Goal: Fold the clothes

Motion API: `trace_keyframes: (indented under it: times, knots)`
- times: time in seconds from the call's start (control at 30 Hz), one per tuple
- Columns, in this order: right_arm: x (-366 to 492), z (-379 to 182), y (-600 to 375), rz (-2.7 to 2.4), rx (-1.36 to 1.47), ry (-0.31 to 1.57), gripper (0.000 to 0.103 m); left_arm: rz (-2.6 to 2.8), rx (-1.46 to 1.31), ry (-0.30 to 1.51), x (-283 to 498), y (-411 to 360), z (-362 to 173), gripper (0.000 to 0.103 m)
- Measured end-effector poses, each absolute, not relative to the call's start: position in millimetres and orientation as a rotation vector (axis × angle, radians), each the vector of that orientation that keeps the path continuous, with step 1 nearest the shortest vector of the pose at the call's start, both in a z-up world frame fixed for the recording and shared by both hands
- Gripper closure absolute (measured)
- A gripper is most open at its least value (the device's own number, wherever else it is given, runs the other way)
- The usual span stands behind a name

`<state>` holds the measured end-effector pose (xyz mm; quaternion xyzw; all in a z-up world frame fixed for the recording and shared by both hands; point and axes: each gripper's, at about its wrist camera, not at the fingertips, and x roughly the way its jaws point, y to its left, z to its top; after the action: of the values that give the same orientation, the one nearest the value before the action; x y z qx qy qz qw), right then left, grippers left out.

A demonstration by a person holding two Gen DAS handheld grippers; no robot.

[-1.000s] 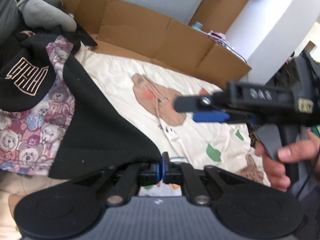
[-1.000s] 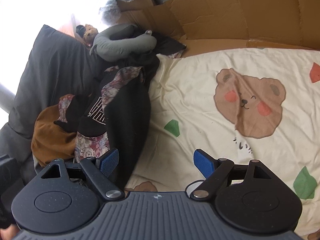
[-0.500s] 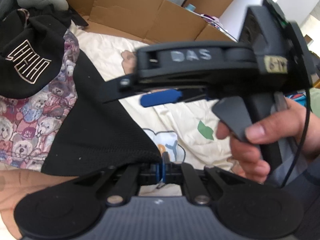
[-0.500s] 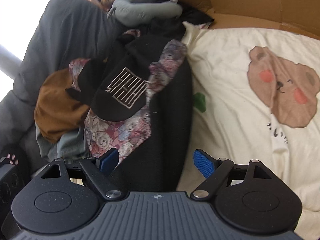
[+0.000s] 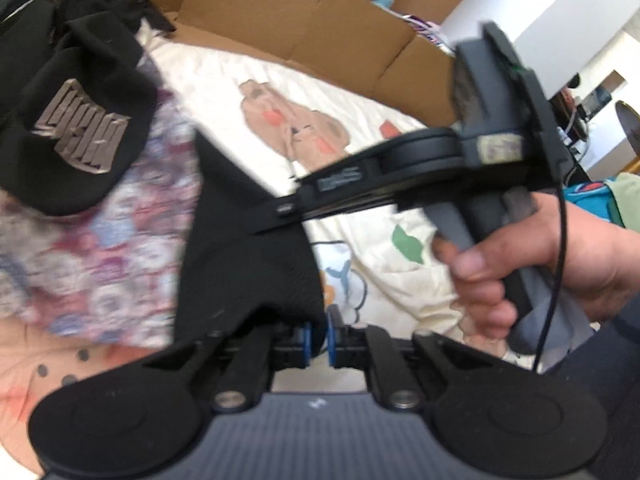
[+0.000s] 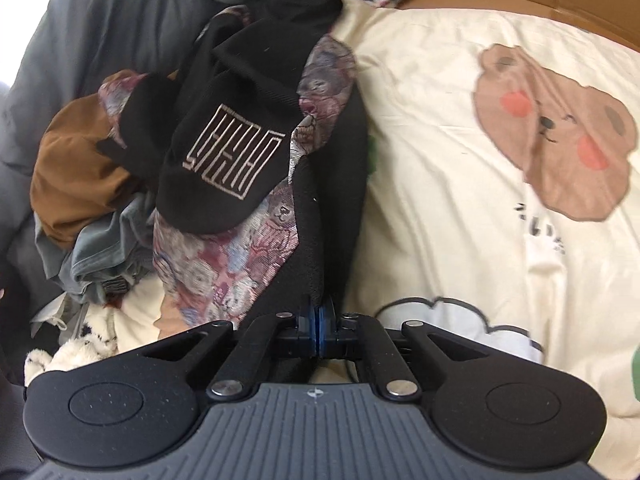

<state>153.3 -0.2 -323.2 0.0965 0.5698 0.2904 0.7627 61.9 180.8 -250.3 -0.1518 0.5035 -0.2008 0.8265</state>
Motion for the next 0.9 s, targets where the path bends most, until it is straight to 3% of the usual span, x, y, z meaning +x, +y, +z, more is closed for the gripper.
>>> trace_keyframes:
  times: [0.47, 0.57, 0.63, 0.9]
  knots:
    - [170, -306, -97, 0.482, 0.206, 1.308, 0.103, -0.209, -0.313, 1.005, 62, 268, -226, 0.074]
    - [175, -297, -119, 0.458, 0.176, 1.332, 0.103, -0.158, -0.303, 0.971, 64, 284, -213, 0.067]
    - [183, -289, -136, 0.440, 0.142, 1.354, 0.103, -0.128, -0.293, 0.949, 70, 293, -210, 0.055]
    - [205, -252, -198, 0.385, 0.017, 1.428, 0.103, 0.000, -0.263, 0.902, 88, 320, -208, 0.034]
